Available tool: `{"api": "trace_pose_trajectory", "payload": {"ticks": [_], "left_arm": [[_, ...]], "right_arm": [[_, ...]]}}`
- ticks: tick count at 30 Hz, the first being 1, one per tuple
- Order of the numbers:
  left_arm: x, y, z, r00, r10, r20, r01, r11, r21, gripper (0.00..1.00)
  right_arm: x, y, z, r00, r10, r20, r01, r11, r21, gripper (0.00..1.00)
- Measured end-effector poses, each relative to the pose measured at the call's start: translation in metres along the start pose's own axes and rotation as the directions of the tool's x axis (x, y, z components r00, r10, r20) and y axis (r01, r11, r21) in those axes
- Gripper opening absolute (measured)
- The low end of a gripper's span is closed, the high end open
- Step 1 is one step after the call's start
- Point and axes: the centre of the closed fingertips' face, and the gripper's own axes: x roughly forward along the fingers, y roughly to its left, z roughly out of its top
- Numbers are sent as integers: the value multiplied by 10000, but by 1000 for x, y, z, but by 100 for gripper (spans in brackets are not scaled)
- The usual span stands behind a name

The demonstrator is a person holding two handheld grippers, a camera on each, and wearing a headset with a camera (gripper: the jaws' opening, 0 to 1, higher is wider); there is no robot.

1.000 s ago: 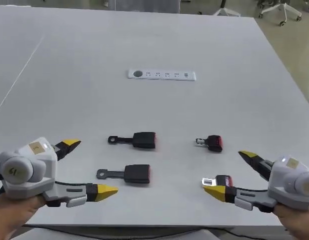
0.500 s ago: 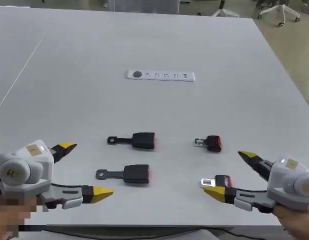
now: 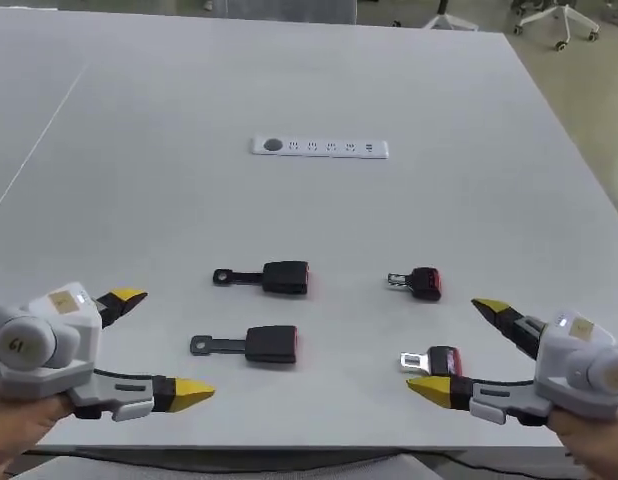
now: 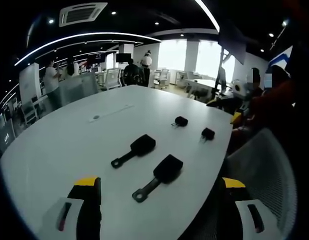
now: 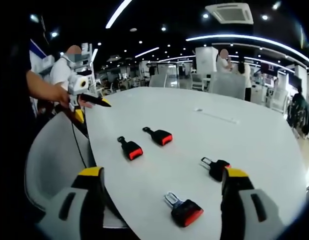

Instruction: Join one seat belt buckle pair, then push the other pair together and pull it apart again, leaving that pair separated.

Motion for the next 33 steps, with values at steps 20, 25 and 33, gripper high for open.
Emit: {"api": "trace_pose_trajectory", "payload": {"ticks": [20,25,33], "left_arm": [[4,0,4,9997,-235,-33,235,9997,54,100],[7,-2,3,9995,-269,-144,271,9995,133,100],[12,-2,2,9991,-308,-307,315,9993,211,100]], "right_arm": [[4,-3,0,9987,358,-358,-371,9986,-366,98],[5,-3,-1,9984,374,-415,-388,9987,-339,97],[5,-6,-8,9965,413,-724,-435,9986,-290,96]]}}
